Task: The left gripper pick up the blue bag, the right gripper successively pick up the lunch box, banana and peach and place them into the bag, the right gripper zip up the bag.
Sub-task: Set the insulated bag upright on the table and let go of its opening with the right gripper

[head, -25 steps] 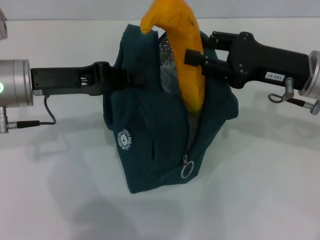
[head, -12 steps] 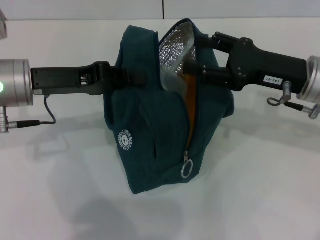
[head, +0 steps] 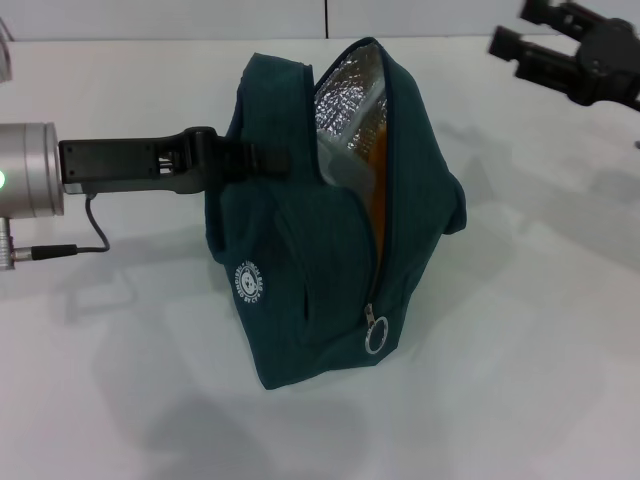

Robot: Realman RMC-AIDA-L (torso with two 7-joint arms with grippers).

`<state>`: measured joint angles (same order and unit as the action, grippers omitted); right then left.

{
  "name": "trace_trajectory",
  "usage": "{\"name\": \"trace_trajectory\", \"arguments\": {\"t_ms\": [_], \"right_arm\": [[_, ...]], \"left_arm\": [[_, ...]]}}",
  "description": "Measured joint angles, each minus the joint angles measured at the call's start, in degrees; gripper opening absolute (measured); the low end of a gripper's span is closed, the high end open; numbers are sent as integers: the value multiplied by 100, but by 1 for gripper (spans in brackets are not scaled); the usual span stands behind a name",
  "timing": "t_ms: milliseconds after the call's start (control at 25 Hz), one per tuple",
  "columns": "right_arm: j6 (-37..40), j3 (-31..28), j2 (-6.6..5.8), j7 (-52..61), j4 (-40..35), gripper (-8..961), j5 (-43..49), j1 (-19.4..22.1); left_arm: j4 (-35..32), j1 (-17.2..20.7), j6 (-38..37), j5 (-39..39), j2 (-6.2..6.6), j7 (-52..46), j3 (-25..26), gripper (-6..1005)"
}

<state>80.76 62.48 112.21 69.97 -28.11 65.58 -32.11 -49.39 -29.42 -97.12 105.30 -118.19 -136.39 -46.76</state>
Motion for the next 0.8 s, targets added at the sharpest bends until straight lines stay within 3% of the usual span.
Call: {"name": "trace_trajectory", "arguments": {"t_ms": [80, 400, 800], "right_arm": [[-192, 45, -88, 56, 12, 809, 120, 39], [388, 53, 7, 74, -188, 804, 1244, 140], [585, 15, -31, 217, -265, 800, 1687, 286]], "left_arm": [[0, 5, 0, 0, 4, 0, 0, 37], [0, -13, 0, 0, 4, 7, 0, 37], [0, -2, 8, -1, -2, 8, 9, 37]]}}
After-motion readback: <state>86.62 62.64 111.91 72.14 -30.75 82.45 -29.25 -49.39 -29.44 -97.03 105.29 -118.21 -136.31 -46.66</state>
